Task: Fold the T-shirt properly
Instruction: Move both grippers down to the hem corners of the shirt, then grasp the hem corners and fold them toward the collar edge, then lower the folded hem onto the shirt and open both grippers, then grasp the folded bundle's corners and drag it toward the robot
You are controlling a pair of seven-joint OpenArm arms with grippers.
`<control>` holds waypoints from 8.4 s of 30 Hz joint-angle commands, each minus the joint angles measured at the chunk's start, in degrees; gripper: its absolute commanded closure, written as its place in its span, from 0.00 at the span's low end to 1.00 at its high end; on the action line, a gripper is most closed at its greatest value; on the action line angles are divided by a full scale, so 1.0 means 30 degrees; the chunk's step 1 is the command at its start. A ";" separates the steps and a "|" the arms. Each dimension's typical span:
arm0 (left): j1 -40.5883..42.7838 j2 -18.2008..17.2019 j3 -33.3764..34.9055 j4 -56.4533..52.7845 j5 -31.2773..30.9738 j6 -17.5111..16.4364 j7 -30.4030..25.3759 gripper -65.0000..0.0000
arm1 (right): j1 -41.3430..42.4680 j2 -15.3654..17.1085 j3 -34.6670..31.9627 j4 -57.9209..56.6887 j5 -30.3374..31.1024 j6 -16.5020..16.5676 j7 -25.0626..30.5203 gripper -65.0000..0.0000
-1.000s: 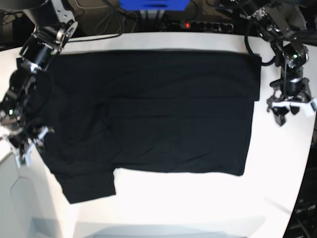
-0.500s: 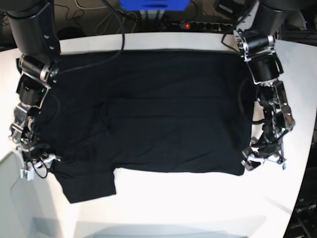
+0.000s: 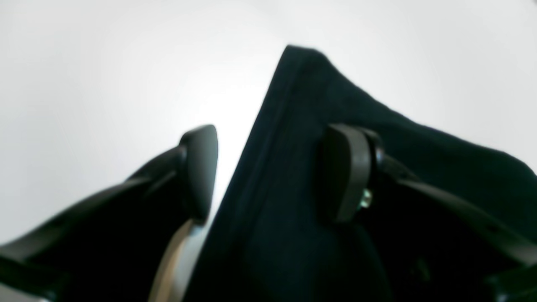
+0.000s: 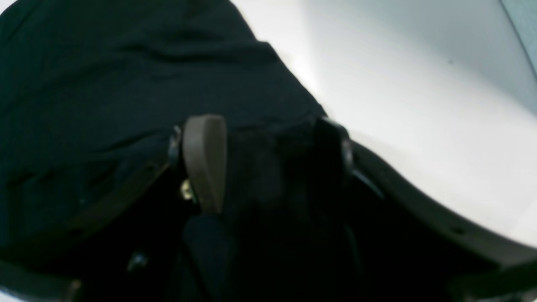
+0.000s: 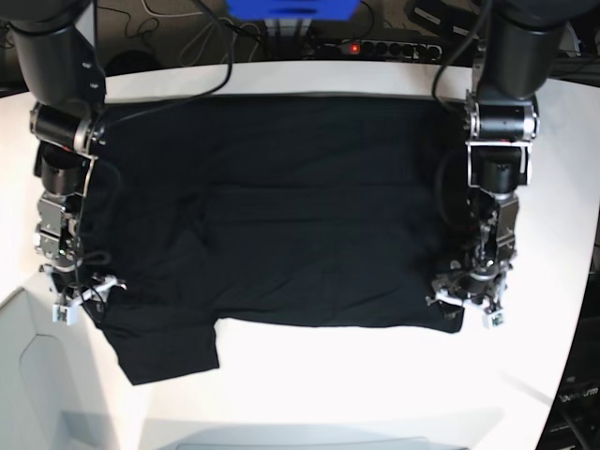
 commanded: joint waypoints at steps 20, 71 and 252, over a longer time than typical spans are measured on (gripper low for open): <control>-0.0534 0.0521 0.2546 -0.0843 -0.0097 -0.0079 -0.0842 1.00 | 0.0669 0.0347 0.0150 -0.0304 0.0324 -0.0158 0.0455 0.48; 0.1400 -0.0622 0.2311 0.1765 -0.0302 -0.0049 0.0125 1.00 | -0.1734 0.0259 -0.0642 0.4356 0.0353 -0.2268 0.0308 1.00; 1.4704 0.1371 -1.0319 2.5735 -0.0273 -0.0196 0.8418 1.00 | -1.5272 -0.0883 0.0911 3.0817 0.5980 0.1776 -1.5164 1.00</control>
